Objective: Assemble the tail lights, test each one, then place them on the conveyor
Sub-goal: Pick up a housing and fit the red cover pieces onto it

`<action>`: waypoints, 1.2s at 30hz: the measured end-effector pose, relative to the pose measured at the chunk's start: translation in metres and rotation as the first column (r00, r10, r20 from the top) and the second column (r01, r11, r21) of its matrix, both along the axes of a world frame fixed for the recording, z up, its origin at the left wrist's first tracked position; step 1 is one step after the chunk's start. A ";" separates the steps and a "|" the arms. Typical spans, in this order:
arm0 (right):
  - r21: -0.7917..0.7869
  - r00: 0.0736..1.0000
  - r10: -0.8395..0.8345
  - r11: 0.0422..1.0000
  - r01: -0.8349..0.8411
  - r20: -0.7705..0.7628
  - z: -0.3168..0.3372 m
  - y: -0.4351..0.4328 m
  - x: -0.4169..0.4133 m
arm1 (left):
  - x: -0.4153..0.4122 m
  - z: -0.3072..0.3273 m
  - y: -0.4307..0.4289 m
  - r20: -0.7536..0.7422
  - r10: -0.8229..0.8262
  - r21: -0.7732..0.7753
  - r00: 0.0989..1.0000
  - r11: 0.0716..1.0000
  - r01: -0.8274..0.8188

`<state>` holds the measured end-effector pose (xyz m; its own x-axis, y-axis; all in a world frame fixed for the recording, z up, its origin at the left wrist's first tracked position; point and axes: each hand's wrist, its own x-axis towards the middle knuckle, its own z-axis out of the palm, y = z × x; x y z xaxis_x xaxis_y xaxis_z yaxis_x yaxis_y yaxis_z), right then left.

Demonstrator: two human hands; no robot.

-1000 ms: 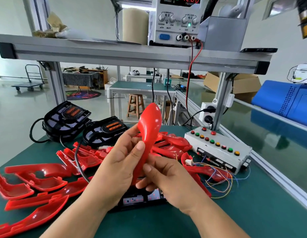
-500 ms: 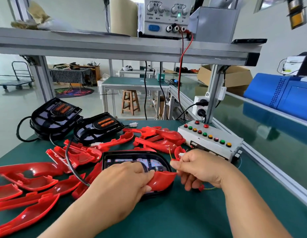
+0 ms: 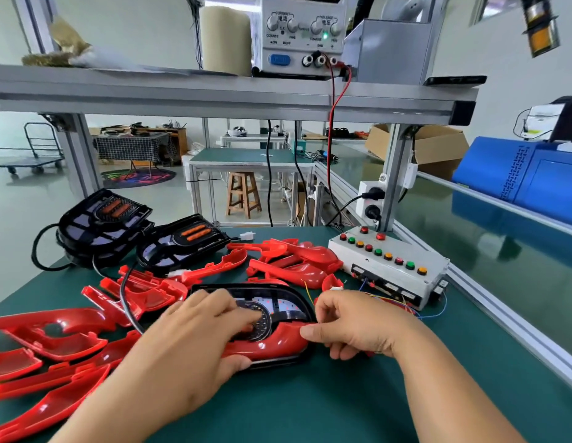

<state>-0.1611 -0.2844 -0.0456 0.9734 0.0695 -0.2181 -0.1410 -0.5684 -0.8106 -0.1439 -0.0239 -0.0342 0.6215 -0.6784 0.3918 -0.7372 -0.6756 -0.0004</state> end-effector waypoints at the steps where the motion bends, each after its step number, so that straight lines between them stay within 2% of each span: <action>1: 0.016 1.000 0.000 1.000 0.000 0.014 0.000 0.000 0.000 | 0.002 0.002 0.009 -0.079 0.027 -0.020 0.996 0.999 -0.029; 3: 0.039 0.999 0.018 0.999 -0.019 0.031 -0.001 0.001 0.001 | 0.004 0.006 0.019 -0.181 0.030 -0.036 0.983 0.999 -0.037; 7: 0.069 0.996 0.014 0.997 -0.020 0.088 -0.002 0.000 0.003 | 0.008 0.010 0.022 -0.282 0.034 -0.006 0.959 0.999 -0.037; 12: 0.103 0.994 -0.036 0.994 0.025 0.105 -0.006 0.000 0.008 | 0.008 0.013 0.020 -0.409 0.034 -0.081 0.912 0.994 -0.073; 20: 0.045 0.997 -0.059 0.997 0.057 0.043 -0.013 0.003 0.010 | 0.005 0.009 0.019 -0.331 0.108 -0.024 0.937 0.992 -0.123; 29: 0.034 0.997 -0.081 0.996 0.080 0.008 -0.013 0.006 0.010 | -0.001 0.012 0.014 -0.254 0.266 0.037 0.930 0.963 -0.265; 33: 0.011 0.997 -0.082 0.997 0.082 0.009 -0.011 0.008 0.008 | 0.002 0.010 0.018 -0.272 0.330 0.082 0.904 0.944 -0.320; 36: -0.004 0.995 -0.097 0.995 0.097 0.016 -0.011 0.009 0.008 | 0.001 0.013 0.025 -0.407 0.420 0.130 0.811 0.905 -0.404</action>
<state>-0.1534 -0.2757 -0.0569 0.9789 -0.0260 -0.2029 -0.1828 -0.5566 -0.8104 -0.1427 0.0014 -0.0212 0.9439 -0.3299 0.0135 -0.3252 -0.9216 0.2119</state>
